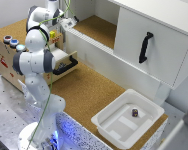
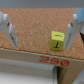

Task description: Go towards the yellow block and lift it

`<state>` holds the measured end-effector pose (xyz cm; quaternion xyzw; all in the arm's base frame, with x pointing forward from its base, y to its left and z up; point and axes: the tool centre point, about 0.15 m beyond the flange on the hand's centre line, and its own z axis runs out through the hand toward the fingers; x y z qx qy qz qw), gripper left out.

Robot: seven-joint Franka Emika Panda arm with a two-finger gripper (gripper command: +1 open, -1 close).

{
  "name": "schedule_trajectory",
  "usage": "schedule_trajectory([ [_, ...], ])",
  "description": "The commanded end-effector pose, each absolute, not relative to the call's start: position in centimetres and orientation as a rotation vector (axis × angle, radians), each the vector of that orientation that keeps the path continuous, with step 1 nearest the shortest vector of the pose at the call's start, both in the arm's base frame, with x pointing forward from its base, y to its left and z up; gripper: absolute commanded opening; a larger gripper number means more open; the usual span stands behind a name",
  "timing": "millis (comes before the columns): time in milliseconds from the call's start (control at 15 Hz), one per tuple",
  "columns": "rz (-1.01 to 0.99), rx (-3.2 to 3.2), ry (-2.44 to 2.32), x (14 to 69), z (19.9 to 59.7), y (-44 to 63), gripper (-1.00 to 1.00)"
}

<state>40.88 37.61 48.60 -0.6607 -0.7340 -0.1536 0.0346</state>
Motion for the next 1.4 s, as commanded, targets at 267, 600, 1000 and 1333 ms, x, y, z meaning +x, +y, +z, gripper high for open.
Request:
schedule_trajectory([
  [267,-0.096,-1.933,-2.349,46.9,47.5,44.6,1.00],
  [600,0.037,-1.965,-2.385,48.0,46.5,45.7,1.00],
  [1000,0.099,-2.002,-2.415,48.7,45.7,47.5,1.00],
  [1333,0.154,-2.005,-2.456,47.5,44.9,46.9,-1.00],
])
